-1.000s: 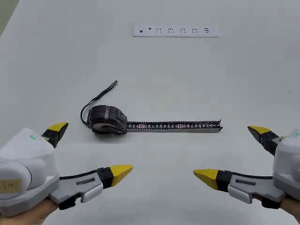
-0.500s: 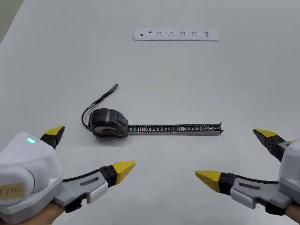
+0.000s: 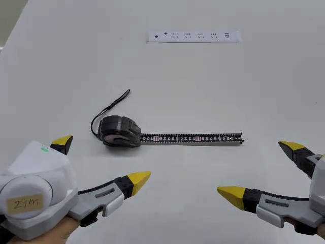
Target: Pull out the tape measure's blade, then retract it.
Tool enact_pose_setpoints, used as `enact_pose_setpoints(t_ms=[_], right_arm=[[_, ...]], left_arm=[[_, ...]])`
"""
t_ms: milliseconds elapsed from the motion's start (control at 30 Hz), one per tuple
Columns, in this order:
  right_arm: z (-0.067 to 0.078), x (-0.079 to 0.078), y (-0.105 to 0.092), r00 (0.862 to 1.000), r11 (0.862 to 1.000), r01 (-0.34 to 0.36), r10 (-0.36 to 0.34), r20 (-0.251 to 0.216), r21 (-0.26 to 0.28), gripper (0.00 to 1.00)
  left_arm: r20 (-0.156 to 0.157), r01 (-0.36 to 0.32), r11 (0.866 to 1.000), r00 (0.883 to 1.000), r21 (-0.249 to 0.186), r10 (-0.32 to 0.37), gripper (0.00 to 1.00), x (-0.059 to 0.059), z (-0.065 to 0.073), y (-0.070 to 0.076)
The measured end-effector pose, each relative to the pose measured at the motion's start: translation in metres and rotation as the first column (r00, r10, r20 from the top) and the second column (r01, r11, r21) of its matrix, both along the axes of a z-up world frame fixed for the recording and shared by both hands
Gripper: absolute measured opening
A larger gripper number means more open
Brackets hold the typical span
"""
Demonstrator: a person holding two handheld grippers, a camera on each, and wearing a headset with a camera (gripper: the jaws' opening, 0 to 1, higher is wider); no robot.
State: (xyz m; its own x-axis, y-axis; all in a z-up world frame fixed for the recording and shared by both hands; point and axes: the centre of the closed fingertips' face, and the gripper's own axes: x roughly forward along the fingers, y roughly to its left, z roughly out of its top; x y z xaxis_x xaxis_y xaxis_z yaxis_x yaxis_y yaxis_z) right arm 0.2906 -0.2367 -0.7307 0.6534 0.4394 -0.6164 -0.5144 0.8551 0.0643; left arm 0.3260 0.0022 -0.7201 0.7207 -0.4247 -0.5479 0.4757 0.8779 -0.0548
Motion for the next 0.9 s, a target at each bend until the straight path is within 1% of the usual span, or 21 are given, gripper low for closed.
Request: enact_pose_setpoints(t_ms=[67,200,267,333,400,533,700,733,800,900], right_arm=[[-0.001,0.0,-0.001,1.0,1.0,-0.004,0.004,-0.004,0.007,0.99],[-0.003,0.001,-0.004,1.0,1.0,-0.019,0.019,-0.009,0.002,0.99],[-0.003,0.002,-0.005,1.0,1.0,-0.022,0.022,-0.013,0.018,0.99],[-0.003,0.002,-0.004,0.999,0.999,-0.035,0.035,-0.014,0.019,0.99],[-0.004,0.002,-0.005,0.998,0.998,-0.061,0.061,-0.02,0.007,0.99],[-0.003,0.005,-0.005,0.997,0.997,-0.08,0.08,-0.017,0.016,0.98],[-0.005,0.006,-0.006,0.993,0.992,-0.121,0.121,-0.014,0.024,0.97],[-0.006,0.006,-0.008,0.991,0.991,-0.132,0.132,-0.013,0.019,0.97],[-0.002,0.008,-0.006,0.987,0.986,-0.163,0.162,0.015,0.032,0.96],[-0.003,0.011,-0.009,0.981,0.98,-0.195,0.194,0.022,0.042,0.94]], left_arm=[[0.007,-0.009,1.0,1.0,0.001,0.009,1.0,0.001,0.001,0.0],[0.004,-0.018,1.0,1.0,0.008,0.018,1.0,0.001,0.0,0.0],[0.002,-0.028,1.0,1.0,0.0,0.028,1.0,0.001,0.0,0.0],[-0.001,-0.036,0.999,0.999,0.002,0.036,1.0,0.002,-0.001,0.0],[-0.005,-0.043,0.999,0.999,0.006,0.043,1.0,0.001,-0.003,0.0],[-0.011,-0.071,0.997,0.997,-0.003,0.071,1.0,0.001,-0.004,0.0],[-0.012,-0.092,0.996,0.996,0.004,0.092,1.0,0.001,-0.006,0.001],[-0.01,-0.097,0.995,0.995,0.005,0.097,1.0,0.002,-0.006,0.002],[-0.006,-0.095,0.995,0.995,0.013,0.096,1.0,0.002,-0.007,0.002],[-0.006,-0.11,0.994,0.994,0.009,0.11,1.0,0.003,-0.008,0.005]])
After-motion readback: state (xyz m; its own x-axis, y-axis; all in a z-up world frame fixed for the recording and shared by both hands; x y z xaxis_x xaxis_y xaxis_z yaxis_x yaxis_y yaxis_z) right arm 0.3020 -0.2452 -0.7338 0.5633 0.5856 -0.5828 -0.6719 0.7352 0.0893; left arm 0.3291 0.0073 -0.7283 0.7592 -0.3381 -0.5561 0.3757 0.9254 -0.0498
